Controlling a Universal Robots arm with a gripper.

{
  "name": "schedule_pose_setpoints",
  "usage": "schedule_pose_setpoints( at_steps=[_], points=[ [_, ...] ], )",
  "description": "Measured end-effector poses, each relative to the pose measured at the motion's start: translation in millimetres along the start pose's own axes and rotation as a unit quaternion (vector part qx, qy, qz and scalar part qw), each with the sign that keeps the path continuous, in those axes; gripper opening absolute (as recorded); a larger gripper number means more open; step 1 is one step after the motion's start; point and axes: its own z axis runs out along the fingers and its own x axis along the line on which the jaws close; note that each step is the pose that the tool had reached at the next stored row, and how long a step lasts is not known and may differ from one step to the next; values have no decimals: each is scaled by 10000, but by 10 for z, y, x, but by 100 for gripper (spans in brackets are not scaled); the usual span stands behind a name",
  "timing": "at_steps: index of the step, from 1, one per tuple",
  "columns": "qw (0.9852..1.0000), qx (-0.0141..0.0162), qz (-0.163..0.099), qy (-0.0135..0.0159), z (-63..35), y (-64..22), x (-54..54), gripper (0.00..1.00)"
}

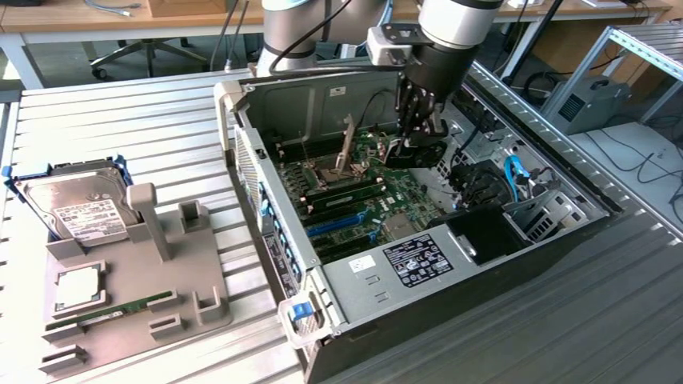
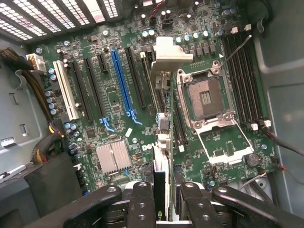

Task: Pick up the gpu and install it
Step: 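Insert the gpu into the slot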

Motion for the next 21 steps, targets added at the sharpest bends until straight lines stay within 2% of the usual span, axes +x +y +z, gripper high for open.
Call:
schedule_pose_setpoints(
  at_steps=[21],
  points=[
    [9993,-12,-377,1,2,0,0,26]
  ],
)
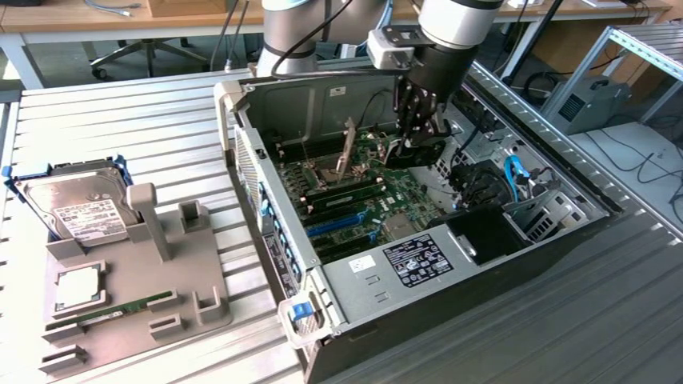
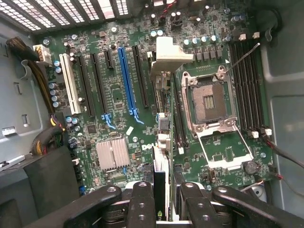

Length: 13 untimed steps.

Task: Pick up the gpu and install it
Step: 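Insert the gpu into the slot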

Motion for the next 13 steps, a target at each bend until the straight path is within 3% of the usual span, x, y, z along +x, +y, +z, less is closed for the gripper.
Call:
schedule_pose_setpoints(
  at_steps=[13],
  points=[
    [9998,-6,-214,1,1,0,0,26]
  ],
)
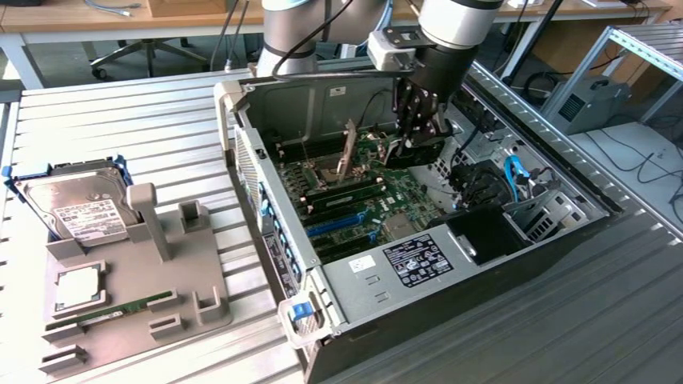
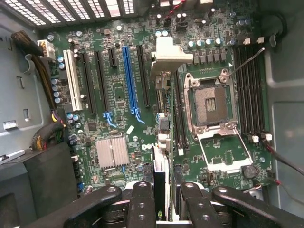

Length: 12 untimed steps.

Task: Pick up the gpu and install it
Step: 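Insert the gpu into the slot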

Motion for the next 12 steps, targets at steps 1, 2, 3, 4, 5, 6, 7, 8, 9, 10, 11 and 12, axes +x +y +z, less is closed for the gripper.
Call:
schedule_pose_setpoints(
  at_steps=[1,2,3,4,5,6,7,8,9,10,11,12],
  points=[
    [10000,0,-12,0,0,0,0,26],
    [10000,-1,-30,0,0,0,0,26],
    [10000,-1,-45,0,0,0,0,26],
    [10000,-2,-75,0,0,0,0,26],
    [10000,-3,-89,1,0,0,0,26],
    [9999,-3,-105,0,0,0,0,26],
    [9999,-4,-126,0,0,0,0,26],
    [9999,-4,-139,1,0,0,0,26],
    [9999,-5,-157,1,0,0,0,26],
    [9999,-5,-173,1,0,0,0,26],
    [9998,-6,-192,1,0,0,0,26],
    [9998,-6,-206,1,0,0,0,26]
  ],
)
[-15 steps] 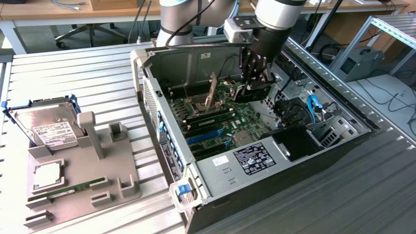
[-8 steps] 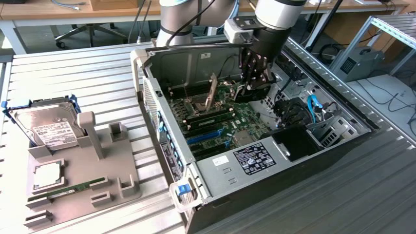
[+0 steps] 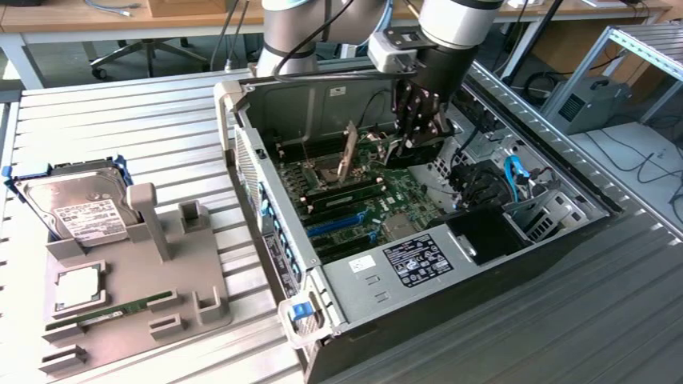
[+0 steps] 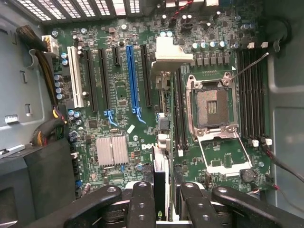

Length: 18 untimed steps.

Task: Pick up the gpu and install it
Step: 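Insert the gpu into the slot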

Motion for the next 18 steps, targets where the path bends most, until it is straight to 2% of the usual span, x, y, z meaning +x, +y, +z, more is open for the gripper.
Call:
schedule_pose_setpoints(
  at_steps=[12,18],
  points=[
    [9997,-8,-243,1,0,0,0,26],
    [9997,-8,-250,0,0,0,0,26]
  ],
)
